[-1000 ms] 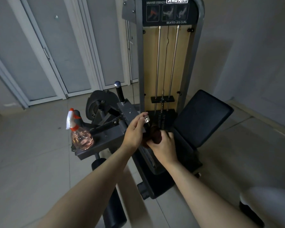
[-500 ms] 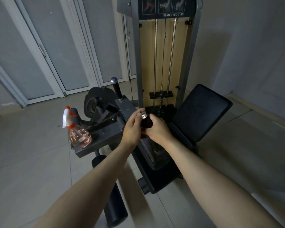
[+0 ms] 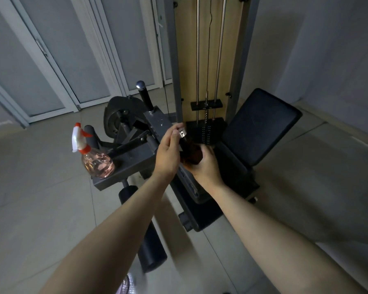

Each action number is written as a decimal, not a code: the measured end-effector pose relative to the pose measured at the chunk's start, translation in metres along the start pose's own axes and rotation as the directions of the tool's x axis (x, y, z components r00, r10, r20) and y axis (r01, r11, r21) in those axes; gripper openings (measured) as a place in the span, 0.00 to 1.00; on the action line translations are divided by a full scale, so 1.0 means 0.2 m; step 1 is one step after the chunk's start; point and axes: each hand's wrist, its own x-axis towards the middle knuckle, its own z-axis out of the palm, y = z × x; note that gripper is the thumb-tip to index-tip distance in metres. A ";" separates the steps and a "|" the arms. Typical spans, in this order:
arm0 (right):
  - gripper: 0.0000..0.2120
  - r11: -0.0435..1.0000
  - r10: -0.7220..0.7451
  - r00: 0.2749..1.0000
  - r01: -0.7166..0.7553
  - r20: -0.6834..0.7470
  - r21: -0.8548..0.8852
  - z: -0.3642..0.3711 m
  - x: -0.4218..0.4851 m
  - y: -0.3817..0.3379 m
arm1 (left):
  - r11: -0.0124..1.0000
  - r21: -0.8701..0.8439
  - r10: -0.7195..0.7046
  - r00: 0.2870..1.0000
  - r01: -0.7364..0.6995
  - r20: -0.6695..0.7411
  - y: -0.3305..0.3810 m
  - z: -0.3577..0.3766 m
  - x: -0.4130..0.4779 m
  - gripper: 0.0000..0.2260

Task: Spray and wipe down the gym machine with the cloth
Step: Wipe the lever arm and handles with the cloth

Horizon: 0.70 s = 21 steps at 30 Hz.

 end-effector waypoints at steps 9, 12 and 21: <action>0.31 0.982 0.019 0.985 -0.051 -0.172 -0.183 0.03 -0.10 0.15 | 0.989 -0.017 -0.144 0.985 0.146 0.097 -0.08 0.04 -0.14 0.20; 0.31 0.979 0.027 0.983 -0.062 -0.180 -0.194 0.01 -0.13 0.15 | 0.980 0.021 -0.201 0.966 0.200 0.160 -0.15 0.06 -0.20 0.22; 0.29 0.863 0.013 0.991 -0.079 -0.136 -0.500 -0.05 -0.25 0.27 | 0.941 0.203 -0.321 0.902 0.270 0.289 -0.38 0.09 -0.31 0.18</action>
